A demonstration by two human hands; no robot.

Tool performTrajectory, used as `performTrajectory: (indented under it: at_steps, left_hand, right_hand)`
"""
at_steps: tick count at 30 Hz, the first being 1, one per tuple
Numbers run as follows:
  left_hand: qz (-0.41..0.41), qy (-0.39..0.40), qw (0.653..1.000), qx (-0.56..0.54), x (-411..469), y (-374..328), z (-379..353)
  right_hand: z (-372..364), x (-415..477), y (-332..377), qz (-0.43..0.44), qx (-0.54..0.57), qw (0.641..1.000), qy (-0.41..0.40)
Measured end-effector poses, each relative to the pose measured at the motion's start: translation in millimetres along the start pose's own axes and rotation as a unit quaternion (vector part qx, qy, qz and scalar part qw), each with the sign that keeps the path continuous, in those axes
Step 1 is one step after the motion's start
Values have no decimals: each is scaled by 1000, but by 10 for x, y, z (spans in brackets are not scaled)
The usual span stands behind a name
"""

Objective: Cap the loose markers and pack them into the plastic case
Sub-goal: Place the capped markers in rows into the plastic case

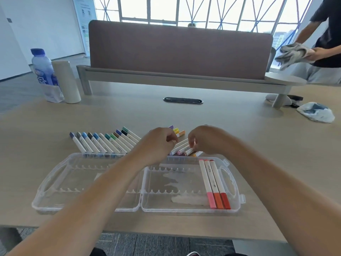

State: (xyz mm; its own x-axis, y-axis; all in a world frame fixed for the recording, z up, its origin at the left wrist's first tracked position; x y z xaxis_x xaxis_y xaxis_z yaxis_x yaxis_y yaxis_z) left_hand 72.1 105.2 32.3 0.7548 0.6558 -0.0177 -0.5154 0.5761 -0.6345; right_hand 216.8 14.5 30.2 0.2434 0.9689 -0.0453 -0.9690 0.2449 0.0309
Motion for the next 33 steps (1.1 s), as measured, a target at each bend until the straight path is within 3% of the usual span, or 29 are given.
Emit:
performTrajectory:
  at_steps: [8, 13, 20, 25, 33]
  left_hand:
    - [-2, 4, 1000, 8, -8, -13, -6]
    - [-2, 7, 1000, 2, 14, -7, -42]
    - [-5, 9, 1000, 5, 26, 19, -65]
    - [-7, -4, 1000, 3, -2, 15, -17]
    - [-3, -22, 1000, -1, -109, -8, 67]
  right_hand:
    - [8, 41, 50, 17, -10, 1000, 7]
    - [14, 70, 89, 27, -28, 999, -32]
    - [5, 131, 133, 29, -37, 999, 27]
    - [34, 159, 198, 82, -101, 991, 40]
    - [240, -20, 233, 93, -133, 984, -76]
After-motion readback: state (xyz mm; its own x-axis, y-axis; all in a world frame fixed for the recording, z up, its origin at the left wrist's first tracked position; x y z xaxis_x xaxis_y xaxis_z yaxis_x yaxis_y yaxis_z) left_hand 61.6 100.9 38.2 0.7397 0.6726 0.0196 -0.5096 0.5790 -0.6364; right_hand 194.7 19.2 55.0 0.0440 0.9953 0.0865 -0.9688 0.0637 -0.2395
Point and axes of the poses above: each hand's wrist, its own x-axis towards the middle knuckle, its own z-axis out of the back of the hand, y = z × x, the point moved 4 cm from there along x, towards the middle knuckle, and after that the axes turned 14 degrees about z, right-handed, at the moved point
